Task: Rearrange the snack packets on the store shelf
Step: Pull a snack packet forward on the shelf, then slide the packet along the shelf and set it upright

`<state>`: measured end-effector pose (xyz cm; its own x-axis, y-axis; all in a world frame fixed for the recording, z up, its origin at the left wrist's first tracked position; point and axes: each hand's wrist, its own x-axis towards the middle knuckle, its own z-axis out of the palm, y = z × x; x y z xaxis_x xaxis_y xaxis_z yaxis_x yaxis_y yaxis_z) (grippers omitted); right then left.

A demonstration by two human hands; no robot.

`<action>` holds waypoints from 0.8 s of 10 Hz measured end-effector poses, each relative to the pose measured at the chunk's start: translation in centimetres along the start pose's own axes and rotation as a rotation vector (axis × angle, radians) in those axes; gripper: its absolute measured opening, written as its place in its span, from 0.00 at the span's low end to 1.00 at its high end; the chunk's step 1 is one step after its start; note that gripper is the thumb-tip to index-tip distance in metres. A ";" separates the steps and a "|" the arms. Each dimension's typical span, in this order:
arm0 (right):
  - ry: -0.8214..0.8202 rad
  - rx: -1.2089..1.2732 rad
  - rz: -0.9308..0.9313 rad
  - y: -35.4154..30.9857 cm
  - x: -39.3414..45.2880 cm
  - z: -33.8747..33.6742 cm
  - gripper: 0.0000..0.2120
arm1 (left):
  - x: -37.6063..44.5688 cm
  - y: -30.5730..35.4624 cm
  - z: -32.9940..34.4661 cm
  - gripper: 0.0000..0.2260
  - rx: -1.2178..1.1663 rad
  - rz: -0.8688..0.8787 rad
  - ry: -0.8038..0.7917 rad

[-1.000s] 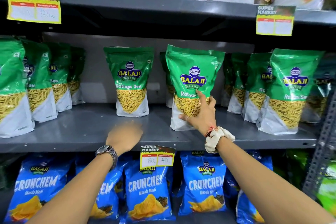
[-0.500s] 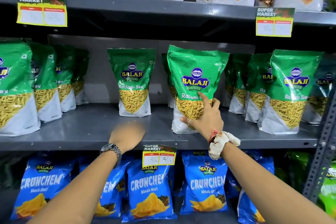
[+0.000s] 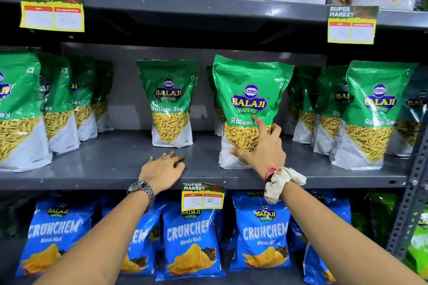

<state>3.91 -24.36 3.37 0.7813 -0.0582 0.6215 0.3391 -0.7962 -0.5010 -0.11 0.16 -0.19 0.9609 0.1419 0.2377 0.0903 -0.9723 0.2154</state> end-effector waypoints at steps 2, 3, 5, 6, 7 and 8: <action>0.005 -0.014 -0.004 0.1 -0.1 -0.3 0.49 | 0.0 -0.1 0.0 0.21 0.001 -0.007 0.004; 0.019 -0.037 0.004 0.0 -0.3 -0.5 0.49 | -0.1 0.0 0.0 0.21 0.003 -0.008 0.003; 0.031 -0.041 0.013 -0.3 -0.6 -0.5 0.50 | -0.2 0.0 0.0 0.21 -0.015 -0.023 0.010; 0.049 -0.005 -0.001 -0.3 -1.1 -0.2 0.50 | -0.8 0.1 -0.1 0.20 -0.066 -0.053 0.070; 0.207 0.036 -0.124 -0.8 -2.0 0.3 0.45 | -2.2 -0.2 -0.7 0.17 -0.106 -0.089 0.194; 0.354 0.098 -0.285 -2.4 -2.9 0.9 0.34 | -3.8 -1.6 -1.4 0.16 -0.085 -0.114 0.270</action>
<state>1.27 -21.77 2.23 0.4287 -0.0607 0.9014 0.5756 -0.7507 -0.3243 -4.25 1.43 -0.13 0.8408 0.3041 0.4479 0.1602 -0.9300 0.3308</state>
